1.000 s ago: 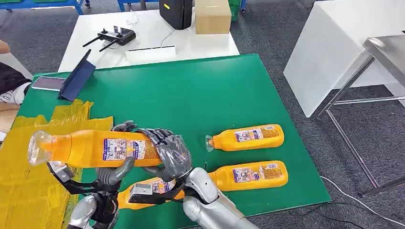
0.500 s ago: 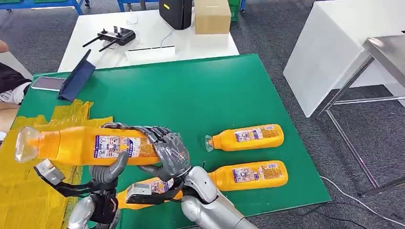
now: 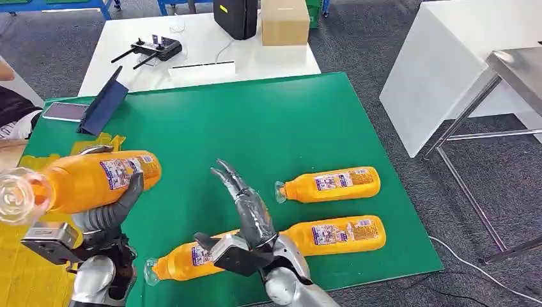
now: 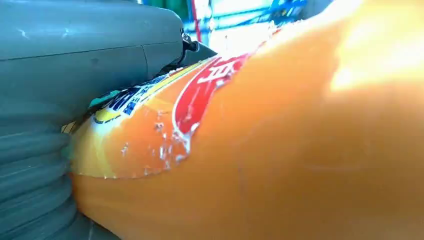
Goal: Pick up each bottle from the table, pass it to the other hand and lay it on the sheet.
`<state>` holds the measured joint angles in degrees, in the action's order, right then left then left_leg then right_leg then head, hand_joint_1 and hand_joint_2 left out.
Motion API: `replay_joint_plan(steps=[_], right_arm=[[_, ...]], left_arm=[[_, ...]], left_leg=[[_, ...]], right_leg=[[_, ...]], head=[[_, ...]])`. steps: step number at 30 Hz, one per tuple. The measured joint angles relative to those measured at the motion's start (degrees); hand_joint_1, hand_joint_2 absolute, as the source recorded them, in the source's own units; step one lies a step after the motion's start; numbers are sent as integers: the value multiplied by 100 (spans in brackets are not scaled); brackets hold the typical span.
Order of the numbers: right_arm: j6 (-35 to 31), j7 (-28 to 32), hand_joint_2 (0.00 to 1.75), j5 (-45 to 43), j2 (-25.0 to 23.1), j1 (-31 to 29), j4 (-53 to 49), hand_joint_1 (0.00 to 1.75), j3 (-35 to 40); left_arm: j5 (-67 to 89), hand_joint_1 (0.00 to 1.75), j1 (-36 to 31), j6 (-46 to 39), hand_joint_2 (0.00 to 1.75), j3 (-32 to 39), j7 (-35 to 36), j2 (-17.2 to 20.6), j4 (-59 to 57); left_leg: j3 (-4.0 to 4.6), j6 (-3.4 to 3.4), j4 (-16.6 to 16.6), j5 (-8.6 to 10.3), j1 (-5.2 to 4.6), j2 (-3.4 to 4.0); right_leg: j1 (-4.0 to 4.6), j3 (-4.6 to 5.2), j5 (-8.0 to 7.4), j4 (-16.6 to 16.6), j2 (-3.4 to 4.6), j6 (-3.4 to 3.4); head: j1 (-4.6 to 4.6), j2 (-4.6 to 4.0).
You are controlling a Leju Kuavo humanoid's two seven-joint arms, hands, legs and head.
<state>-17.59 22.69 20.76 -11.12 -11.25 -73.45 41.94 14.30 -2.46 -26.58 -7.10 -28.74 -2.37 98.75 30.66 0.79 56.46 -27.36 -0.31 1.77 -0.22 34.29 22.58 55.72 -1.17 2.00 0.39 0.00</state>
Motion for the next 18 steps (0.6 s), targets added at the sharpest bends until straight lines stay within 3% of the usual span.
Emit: replay_joint_plan(steps=[9,13,18], right_arm=[[174,96,0,-174,303,387,-873,0,-443],[271,157,0,-188,374,454,-1110,0,-610],[328,173,0,-96,430,516,-1376,0,-738]], left_arm=[[1375,175,-30,-593,175,282,324,179,-4],[4331,175,-97,-1086,175,402,1304,372,-205],[6740,175,-294,-560,175,437,2755,924,-1075]], left_leg=[[-1,0,0,0,1,0],[-3,0,0,0,0,2],[-6,-1,0,1,2,10]], right_leg=[[1,0,0,0,0,0],[0,-1,0,0,1,0],[3,1,-1,2,4,-1]], head=[[0,0],[0,2],[-4,0]])
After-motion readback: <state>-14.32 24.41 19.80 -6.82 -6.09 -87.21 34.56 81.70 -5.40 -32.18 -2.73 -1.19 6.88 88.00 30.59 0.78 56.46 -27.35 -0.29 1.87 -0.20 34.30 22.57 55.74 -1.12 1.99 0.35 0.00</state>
